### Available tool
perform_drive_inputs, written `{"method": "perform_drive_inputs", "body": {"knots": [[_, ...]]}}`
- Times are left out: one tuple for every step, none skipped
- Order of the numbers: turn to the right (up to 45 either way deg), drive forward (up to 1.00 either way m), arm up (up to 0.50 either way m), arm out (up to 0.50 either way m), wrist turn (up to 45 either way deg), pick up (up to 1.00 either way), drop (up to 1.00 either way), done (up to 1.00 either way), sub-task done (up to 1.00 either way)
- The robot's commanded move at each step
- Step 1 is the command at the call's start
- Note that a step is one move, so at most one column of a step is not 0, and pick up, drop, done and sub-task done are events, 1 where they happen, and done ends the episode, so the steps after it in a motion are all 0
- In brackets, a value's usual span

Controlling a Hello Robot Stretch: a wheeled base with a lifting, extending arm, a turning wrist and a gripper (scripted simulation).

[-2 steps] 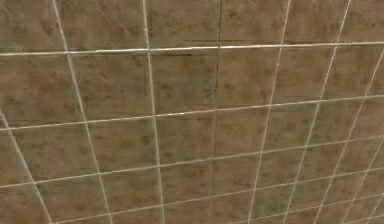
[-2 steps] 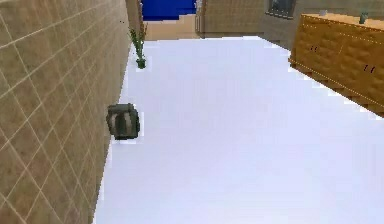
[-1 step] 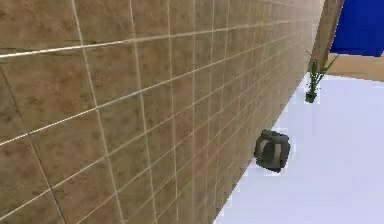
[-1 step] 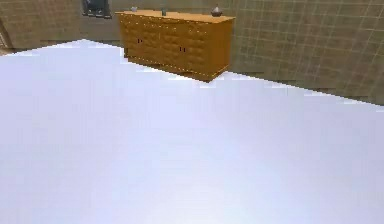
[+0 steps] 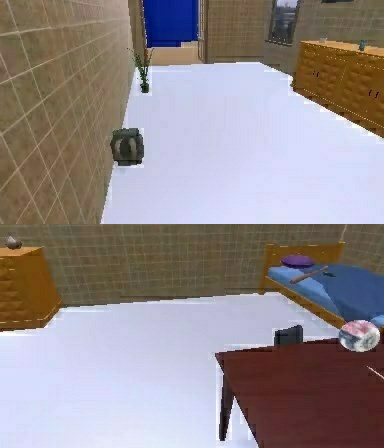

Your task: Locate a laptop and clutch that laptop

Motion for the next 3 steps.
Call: {"method": "perform_drive_inputs", "body": {"knots": [[42.0, 0.0, 0.0, 0.0, 0.0, 0.0, 0.0, 0.0, 0.0], [3.0, 0.0, 0.0, 0.0, 0.0, 0.0, 0.0, 0.0, 0.0], [45.0, 0.0, 0.0, 0.0, 0.0, 0.0, 0.0, 0.0, 0.0]]}}
